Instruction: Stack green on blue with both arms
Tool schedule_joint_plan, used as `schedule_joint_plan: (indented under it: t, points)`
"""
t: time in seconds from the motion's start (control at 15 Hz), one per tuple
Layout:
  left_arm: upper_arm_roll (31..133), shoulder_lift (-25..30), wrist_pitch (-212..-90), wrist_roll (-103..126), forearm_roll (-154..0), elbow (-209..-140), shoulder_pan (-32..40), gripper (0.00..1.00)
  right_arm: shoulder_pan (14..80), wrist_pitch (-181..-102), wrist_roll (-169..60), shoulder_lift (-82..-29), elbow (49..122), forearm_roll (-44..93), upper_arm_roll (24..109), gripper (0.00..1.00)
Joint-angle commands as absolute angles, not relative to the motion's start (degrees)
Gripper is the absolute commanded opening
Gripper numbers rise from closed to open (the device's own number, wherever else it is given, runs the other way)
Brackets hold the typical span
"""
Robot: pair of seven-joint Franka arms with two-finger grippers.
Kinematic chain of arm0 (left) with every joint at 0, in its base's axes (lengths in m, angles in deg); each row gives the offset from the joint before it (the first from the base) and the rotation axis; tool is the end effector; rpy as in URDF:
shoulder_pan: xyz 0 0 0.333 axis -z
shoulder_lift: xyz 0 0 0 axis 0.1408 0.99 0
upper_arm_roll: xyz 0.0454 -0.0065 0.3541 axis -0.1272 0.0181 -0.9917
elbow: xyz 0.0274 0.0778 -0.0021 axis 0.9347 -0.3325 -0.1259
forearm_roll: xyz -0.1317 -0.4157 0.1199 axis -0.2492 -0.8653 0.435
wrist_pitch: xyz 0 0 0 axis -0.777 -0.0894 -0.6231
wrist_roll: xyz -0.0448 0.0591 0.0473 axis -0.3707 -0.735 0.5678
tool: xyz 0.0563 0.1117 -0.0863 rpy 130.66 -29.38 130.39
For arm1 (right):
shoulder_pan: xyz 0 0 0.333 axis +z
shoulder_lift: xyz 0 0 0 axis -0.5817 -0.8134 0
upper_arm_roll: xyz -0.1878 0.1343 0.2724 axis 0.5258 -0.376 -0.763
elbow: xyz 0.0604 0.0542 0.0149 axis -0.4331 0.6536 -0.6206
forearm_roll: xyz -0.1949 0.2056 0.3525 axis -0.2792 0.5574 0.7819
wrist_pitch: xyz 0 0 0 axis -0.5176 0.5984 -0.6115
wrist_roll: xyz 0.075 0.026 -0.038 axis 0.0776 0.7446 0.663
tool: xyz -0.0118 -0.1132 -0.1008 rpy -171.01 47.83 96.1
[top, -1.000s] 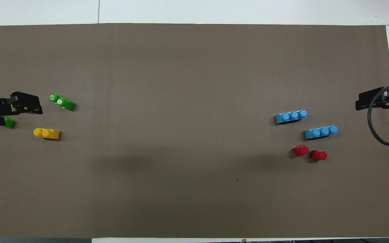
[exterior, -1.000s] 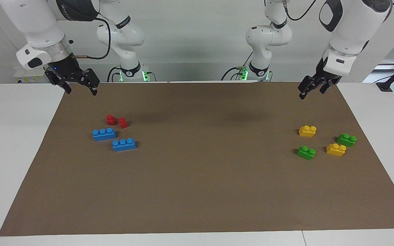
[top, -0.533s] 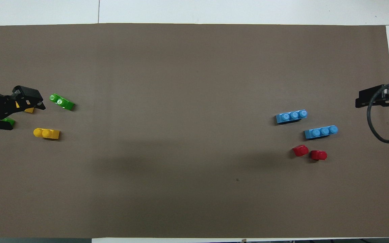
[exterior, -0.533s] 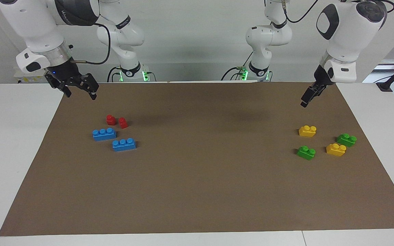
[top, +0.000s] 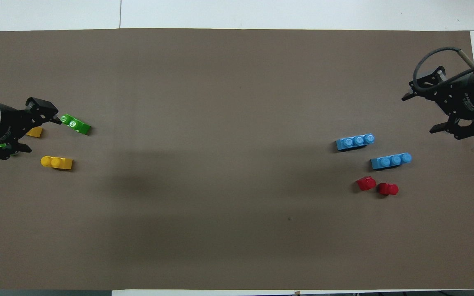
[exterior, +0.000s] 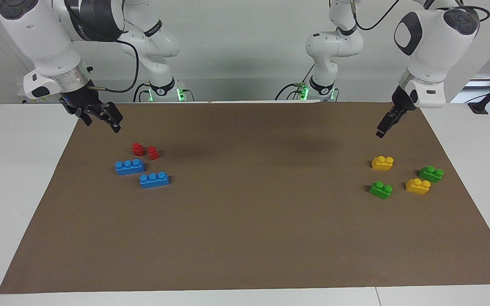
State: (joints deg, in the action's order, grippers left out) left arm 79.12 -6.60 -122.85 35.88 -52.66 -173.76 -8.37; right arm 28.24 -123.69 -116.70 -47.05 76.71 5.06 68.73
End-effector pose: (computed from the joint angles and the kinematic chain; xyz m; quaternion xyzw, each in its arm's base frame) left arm 0.6252 -0.0042 0.4711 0.9392 0.3432 0.0059 0.0095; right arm 0.6605 -0.0033 0.5213 -0.8697 0.4835 0.0558 0.0822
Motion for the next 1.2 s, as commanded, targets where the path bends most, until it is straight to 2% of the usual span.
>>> schedule_joint_plan:
  t: [0.0,0.2,0.4,0.6,1.13]
  points:
    - [79.31,-4.14,-125.51,36.46,-53.41,-173.65,-9.67,1.00,27.31,-125.84,-130.37,-48.97,76.66,9.91,68.22,0.96]
    - [79.31,-0.97,-128.67,36.46,-53.49,-173.21,-10.64,1.00,25.47,-126.99,-134.54,-50.55,77.97,12.20,68.39,0.96]
    - [79.22,4.12,-129.47,38.56,-53.76,-169.45,-11.35,1.00,24.76,-128.66,-134.19,-50.99,80.97,12.21,68.39,0.96]
    - [79.22,5.27,-131.40,42.17,-53.67,-168.90,-11.87,1.00,24.05,-131.64,-130.95,-50.82,85.35,12.38,68.39,0.96]
    - [79.22,11.77,-139.57,49.37,-53.41,-168.99,-13.19,1.00,23.97,-136.04,-129.45,-50.91,90.54,14.23,68.39,0.96]
